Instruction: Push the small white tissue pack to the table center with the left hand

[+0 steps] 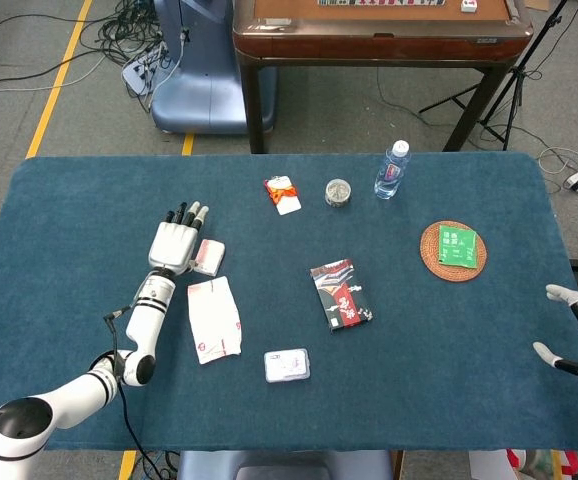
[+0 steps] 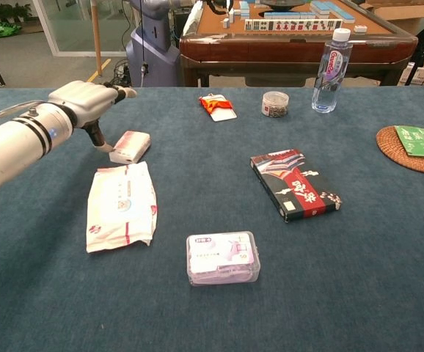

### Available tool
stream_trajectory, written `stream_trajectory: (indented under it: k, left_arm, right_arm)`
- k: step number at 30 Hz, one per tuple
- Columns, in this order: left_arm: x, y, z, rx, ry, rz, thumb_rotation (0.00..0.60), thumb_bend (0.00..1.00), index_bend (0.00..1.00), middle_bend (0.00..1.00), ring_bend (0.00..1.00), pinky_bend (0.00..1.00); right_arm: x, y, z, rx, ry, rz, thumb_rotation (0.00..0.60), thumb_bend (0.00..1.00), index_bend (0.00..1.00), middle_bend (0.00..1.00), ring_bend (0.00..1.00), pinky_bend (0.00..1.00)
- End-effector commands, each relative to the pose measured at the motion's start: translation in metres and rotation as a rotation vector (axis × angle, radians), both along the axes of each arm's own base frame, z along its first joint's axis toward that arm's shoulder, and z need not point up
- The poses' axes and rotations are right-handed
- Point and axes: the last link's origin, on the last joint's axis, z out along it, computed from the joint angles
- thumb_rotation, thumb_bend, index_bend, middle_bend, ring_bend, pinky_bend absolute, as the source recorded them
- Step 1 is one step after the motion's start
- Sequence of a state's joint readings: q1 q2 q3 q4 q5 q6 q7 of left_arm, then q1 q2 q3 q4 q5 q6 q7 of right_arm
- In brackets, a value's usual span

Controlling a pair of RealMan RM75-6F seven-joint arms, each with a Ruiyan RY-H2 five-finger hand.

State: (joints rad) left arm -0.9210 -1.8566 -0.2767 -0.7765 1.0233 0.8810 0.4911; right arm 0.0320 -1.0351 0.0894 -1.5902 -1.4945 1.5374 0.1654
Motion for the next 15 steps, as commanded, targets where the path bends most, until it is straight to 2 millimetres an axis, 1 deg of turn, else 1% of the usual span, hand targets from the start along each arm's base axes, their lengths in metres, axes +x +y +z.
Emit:
stream_trajectory:
  k: [1,7,15]
  left_arm:
    - [0.008,0.0,-0.003,-0.004,-0.008,-0.009,0.6,0.04,0.04,0.0,0.0,0.15]
    - [0.02,-0.002,-0.008,-0.014,-0.012,-0.023,0.6,0.04,0.04,0.0,0.0,0.15]
    - [0.028,-0.005,-0.017,-0.029,-0.01,-0.03,0.6,0.04,0.04,0.0,0.0,0.15]
  right_arm:
    - [0.0,0.0,0.001,-0.001,-0.002,0.001,0.6,0.06,0.24,0.31,0.26,0.27]
    - [0.001,0.002,0.003,-0.008,-0.007,0.008,0.6,0.06,0.24,0.31,0.26,0.27]
    - [0.001,0.003,0.005,-0.009,-0.014,0.012,0.6,0.06,0.24,0.31,0.26,0.27]
